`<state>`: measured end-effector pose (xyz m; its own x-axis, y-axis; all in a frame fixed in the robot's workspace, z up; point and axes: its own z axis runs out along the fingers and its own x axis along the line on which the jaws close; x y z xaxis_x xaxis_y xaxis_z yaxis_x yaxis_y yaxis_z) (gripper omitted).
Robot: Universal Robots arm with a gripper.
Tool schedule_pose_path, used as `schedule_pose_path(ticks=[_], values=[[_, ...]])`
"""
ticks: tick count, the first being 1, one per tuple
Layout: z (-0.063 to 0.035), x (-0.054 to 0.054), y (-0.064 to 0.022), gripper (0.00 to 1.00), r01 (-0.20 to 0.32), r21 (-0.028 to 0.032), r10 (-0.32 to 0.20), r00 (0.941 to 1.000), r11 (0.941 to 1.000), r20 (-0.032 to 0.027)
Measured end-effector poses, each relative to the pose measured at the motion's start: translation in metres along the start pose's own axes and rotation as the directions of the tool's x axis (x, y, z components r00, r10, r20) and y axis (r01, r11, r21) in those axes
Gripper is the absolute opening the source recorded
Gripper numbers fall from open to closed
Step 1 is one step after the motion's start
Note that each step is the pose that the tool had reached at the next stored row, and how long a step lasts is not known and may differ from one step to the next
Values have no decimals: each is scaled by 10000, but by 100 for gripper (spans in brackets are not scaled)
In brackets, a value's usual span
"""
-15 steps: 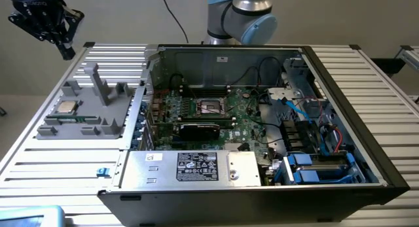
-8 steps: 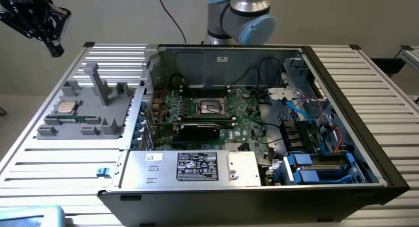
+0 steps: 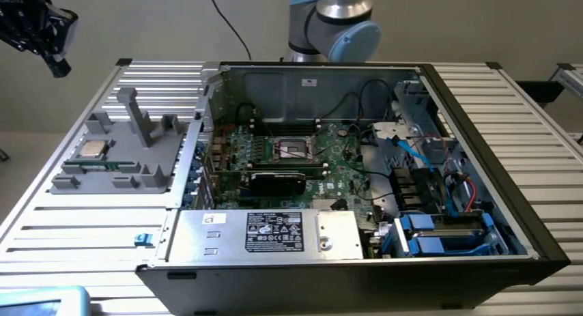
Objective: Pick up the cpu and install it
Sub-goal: 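Reach for the cpu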
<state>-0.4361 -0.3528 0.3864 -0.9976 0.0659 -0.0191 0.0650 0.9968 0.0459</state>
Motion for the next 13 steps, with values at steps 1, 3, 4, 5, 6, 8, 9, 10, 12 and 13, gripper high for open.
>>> schedule_pose_path(ticks=[1,3,4,5,6,8,9,10,12,13], values=[[3,42,9,11,2,0,-2,10000,10000,0],[8,124,25,11,4,0,-4,10000,10000,1],[9,165,33,11,5,0,-5,10000,10000,0],[12,210,42,11,7,0,-7,10000,10000,0],[14,248,49,11,9,0,-9,10000,10000,0],[17,330,68,11,16,0,-16,10000,10000,0],[18,365,81,11,19,-1,-19,10000,10000,-1],[19,398,99,11,23,0,-23,10000,10000,-2],[23,451,141,11,34,-1,-34,10000,10000,-1],[26,475,164,11,41,-1,-41,10000,10000,-1]])
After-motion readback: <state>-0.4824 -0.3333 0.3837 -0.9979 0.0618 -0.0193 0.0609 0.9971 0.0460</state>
